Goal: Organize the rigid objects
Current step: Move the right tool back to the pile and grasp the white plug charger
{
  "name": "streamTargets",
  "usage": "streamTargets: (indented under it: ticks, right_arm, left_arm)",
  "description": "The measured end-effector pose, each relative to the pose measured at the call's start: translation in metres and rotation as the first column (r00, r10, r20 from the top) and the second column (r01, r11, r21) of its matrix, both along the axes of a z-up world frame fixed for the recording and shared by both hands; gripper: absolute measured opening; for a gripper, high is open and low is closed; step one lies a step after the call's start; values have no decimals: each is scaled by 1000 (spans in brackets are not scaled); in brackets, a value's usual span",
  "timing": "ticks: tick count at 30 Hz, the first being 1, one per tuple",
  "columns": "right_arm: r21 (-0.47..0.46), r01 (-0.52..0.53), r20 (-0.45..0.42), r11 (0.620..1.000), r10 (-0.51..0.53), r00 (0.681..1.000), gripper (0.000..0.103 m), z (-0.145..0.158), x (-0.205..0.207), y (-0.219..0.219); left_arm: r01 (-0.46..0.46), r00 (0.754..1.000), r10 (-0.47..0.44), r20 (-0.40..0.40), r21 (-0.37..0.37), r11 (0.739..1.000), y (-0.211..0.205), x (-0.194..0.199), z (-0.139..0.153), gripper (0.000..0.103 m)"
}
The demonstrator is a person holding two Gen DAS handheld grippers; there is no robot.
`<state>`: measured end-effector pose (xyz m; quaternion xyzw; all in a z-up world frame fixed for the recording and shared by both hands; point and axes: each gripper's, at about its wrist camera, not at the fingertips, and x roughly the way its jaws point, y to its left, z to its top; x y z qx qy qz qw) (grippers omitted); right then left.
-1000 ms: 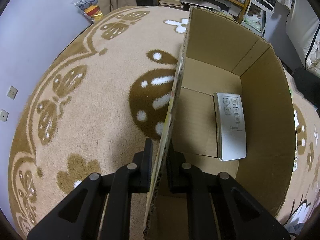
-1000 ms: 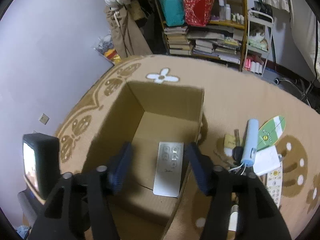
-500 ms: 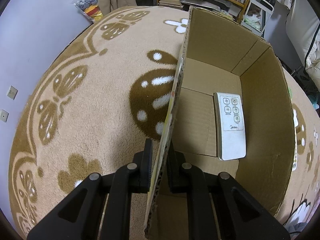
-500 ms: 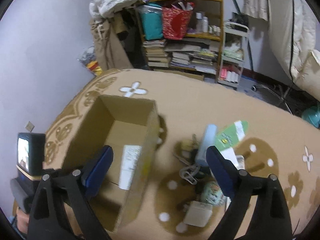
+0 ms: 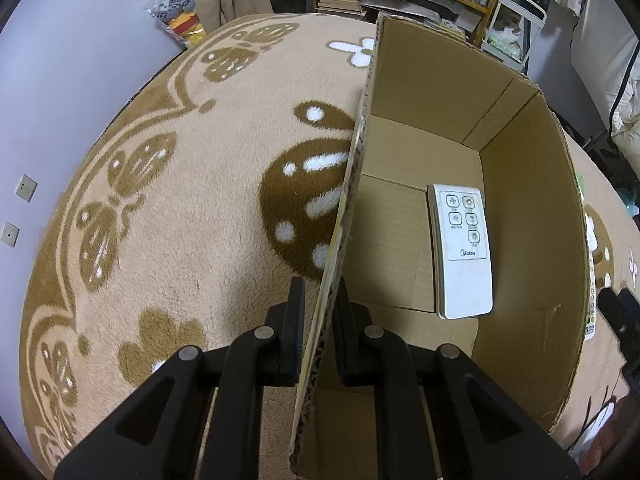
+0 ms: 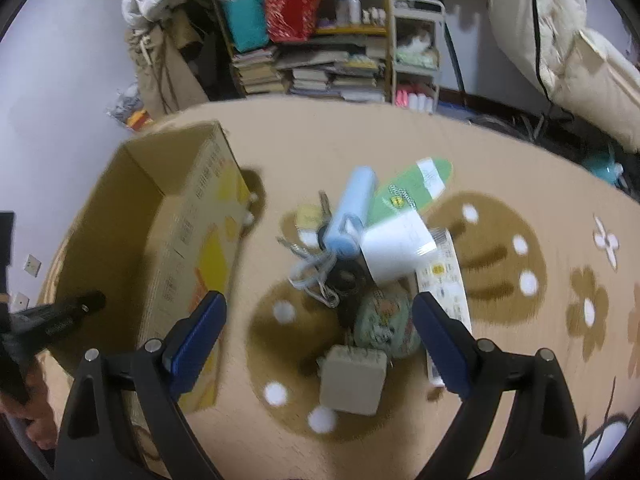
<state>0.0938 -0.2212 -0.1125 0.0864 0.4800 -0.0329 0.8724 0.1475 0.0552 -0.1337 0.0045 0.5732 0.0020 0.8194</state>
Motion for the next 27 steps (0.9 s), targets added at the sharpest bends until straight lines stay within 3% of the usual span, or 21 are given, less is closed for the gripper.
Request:
streamTargets:
  ticks: [15, 24, 27]
  right_arm:
    - [28, 81, -125, 996, -77, 989, 96, -53, -11, -21]
    - [1, 77, -169, 997, -76, 983, 89, -72, -13, -13]
    - [7, 78, -186, 997, -75, 980, 70, -77, -13, -12]
  left_arm:
    - [15, 1000, -15, 8, 22, 1000, -5, -1, 2, 12]
    - [17, 1000, -17, 8, 24, 1000, -5, -2, 3, 12]
    - [16, 1000, -16, 8, 22, 1000, -5, -2, 3, 12]
